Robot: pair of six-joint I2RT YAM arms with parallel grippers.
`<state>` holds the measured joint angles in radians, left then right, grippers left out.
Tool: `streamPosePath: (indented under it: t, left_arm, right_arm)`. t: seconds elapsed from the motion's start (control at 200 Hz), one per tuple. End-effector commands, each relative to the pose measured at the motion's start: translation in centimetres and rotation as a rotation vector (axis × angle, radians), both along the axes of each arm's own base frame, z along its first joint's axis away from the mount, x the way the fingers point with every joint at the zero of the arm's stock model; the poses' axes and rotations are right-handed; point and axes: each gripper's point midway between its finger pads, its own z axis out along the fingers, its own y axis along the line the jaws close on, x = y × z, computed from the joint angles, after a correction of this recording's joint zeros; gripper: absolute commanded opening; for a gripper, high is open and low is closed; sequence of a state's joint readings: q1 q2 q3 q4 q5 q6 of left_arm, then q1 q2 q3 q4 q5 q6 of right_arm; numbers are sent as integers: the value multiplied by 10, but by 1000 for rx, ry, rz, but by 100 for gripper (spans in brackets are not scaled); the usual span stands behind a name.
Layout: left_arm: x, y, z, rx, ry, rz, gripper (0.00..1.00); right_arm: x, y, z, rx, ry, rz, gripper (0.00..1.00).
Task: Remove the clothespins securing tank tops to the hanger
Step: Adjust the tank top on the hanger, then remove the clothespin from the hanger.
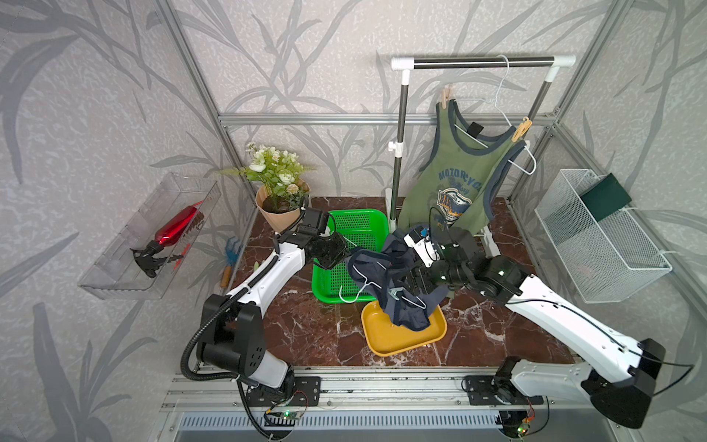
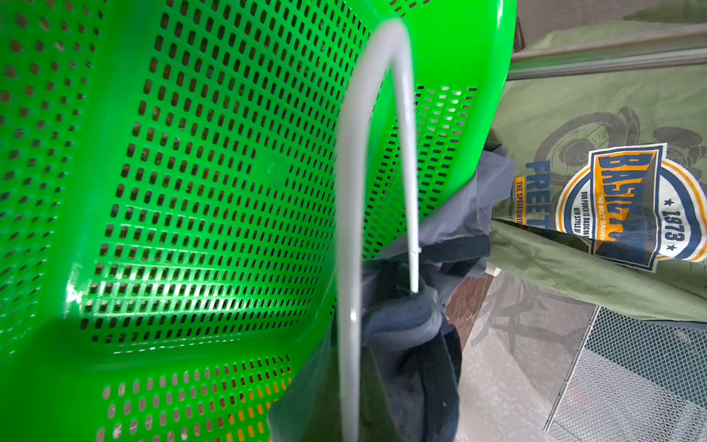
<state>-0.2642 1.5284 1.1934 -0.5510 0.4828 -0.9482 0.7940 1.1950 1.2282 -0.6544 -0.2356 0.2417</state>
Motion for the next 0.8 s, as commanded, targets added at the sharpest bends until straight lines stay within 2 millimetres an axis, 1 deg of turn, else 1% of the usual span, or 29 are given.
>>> streamPosePath:
  t: [0.0, 0.07, 0.125, 0.245, 0.345, 0.495, 0.64, 0.71, 0.795]
  left_arm:
    - [8, -3, 4, -37, -12, 16, 0]
    - [9, -3, 5, -44, -9, 14, 0]
    - [9, -3, 4, -48, -4, 11, 0]
    - [10, -5, 6, -71, 3, 2, 0]
    - [11, -6, 7, -85, 10, -7, 0]
    - [11, -6, 8, -85, 11, -16, 0]
    - [11, -7, 10, -91, 7, -17, 0]
    - [11, -8, 10, -95, 5, -17, 0]
    - [11, -8, 10, -102, 4, -19, 0]
  right_arm:
    - [-29, -4, -9, -97, -38, 138, 80]
    - [-36, -1, -19, -124, -49, 179, 81]
    - [-35, 1, -29, -139, -55, 195, 81]
    - [-27, 3, -51, -165, -104, 206, 83]
    - [-18, 2, -63, -170, -152, 182, 84]
    - [-10, 8, -63, -115, -199, 186, 84]
    - [-9, 17, -60, -66, -236, 217, 84]
    - [-6, 21, -58, -46, -257, 221, 83]
    - [-2, 23, -61, -44, -264, 222, 79]
